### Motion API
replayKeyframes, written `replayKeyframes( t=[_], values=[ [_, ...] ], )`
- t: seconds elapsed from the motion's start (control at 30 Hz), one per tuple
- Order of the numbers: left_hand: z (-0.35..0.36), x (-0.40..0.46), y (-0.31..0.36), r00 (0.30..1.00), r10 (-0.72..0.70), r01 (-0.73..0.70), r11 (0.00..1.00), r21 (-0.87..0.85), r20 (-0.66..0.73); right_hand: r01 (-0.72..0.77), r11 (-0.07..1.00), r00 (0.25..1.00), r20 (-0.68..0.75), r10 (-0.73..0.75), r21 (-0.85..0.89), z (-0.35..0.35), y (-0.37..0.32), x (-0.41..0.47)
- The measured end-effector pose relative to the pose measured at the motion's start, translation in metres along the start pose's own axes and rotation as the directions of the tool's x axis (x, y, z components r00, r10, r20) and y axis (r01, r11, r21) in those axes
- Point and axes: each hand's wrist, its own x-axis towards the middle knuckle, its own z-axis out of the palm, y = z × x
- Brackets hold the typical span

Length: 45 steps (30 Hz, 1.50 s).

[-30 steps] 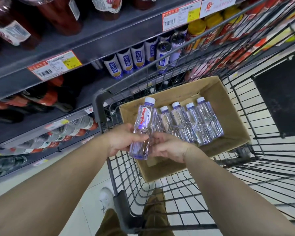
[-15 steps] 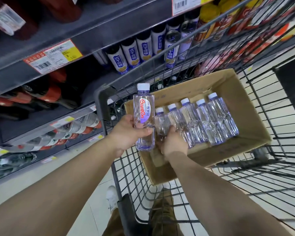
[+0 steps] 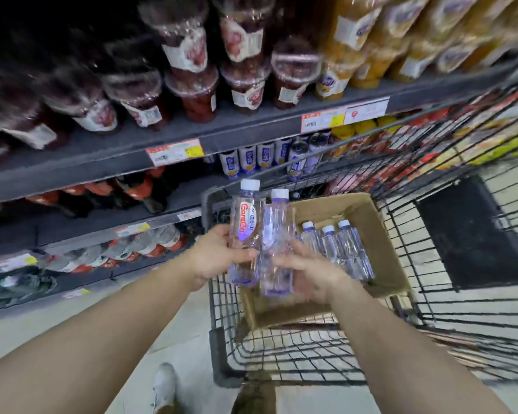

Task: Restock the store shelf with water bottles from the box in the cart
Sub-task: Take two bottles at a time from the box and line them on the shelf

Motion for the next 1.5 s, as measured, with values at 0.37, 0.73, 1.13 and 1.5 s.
replayKeyframes(
  t=[0.37,0.73,1.13,1.5],
  values=[
    [-0.142,-0.17,0.041,0.948,0.282,-0.292,0.955,-0.052,-0.145,0.385,0.838,0.922,0.112,-0.372,-0.387,0.22,-0.054,-0.052],
    [-0.409,-0.468,-0.075,0.76,0.4,-0.46,0.888,0.012,-0.513,0.581,0.75,0.772,0.506,-0.385,-0.316,0.612,0.026,-0.036],
    [-0.575,-0.629,-0.172,0.504,0.308,-0.579,0.814,-0.052,-0.807,0.687,0.593,0.659,0.704,-0.264,-0.42,0.886,0.094,0.023],
    [-0.728,-0.675,-0.157,0.347,0.268,-0.574,0.819,0.023,-0.899,0.734,0.545,0.562,0.812,-0.154,-0.405,1.063,0.058,0.093]
  ],
)
